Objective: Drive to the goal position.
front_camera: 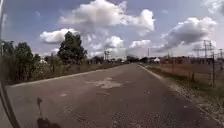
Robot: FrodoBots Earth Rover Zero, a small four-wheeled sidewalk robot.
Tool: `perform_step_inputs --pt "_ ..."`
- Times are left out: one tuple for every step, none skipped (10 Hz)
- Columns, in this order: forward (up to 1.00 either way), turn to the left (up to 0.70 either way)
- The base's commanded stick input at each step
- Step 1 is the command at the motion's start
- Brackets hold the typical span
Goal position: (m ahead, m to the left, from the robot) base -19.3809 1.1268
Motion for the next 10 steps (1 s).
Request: perform_step_inputs --pt "0.04 0.0" --pt "0.04 0.0" --pt "0.04 0.0" --pt "0.04 0.0" --pt "0.04 0.0" --pt "0.04 0.0" --pt "0.04 0.0" --pt "0.04 0.0" --pt "0.04 0.0" --pt "0.04 0.0"
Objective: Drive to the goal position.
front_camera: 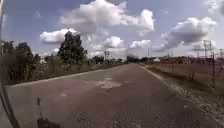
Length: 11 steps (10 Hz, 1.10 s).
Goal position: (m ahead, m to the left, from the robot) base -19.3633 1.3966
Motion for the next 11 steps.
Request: perform_step_inputs --pt "0.04 0.0" --pt "0.04 0.0" --pt "0.04 0.0" --pt "0.04 0.0" --pt "0.04 0.0" --pt "0.04 0.0" --pt "0.04 0.0" --pt "0.04 0.0" --pt "0.04 0.0" --pt "0.04 0.0" --pt "0.04 0.0"
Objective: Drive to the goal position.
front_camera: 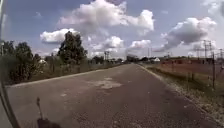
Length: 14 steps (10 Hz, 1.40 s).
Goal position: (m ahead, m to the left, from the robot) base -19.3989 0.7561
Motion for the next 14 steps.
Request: perform_step_inputs --pt "0.04 0.0" --pt "0.04 0.0" --pt "0.04 0.0" --pt "0.04 0.0" --pt "0.04 0.0" --pt "0.04 0.0" --pt "0.05 0.0" --pt "0.04 0.0" --pt "0.04 0.0" --pt "0.04 0.0" --pt "0.04 0.0" --pt "0.04 0.0" --pt "0.04 0.0" --pt "0.04 0.0"
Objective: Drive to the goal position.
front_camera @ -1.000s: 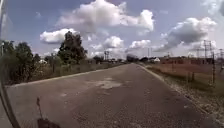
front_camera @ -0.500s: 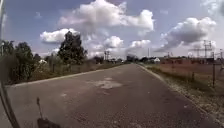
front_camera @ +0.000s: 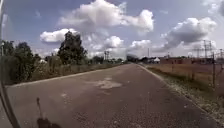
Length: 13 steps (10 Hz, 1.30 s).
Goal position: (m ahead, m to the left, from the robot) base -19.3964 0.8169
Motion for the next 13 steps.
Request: perform_step_inputs --pt "0.04 0.0" --pt "0.04 0.0" --pt "0.04 0.0" --pt "0.04 0.0" --pt "0.04 0.0" --pt "0.04 0.0" --pt "0.04 0.0" --pt "0.04 0.0" --pt "0.04 0.0" --pt "0.04 0.0" --pt "0.04 0.0" --pt "0.04 0.0" --pt "0.04 0.0"
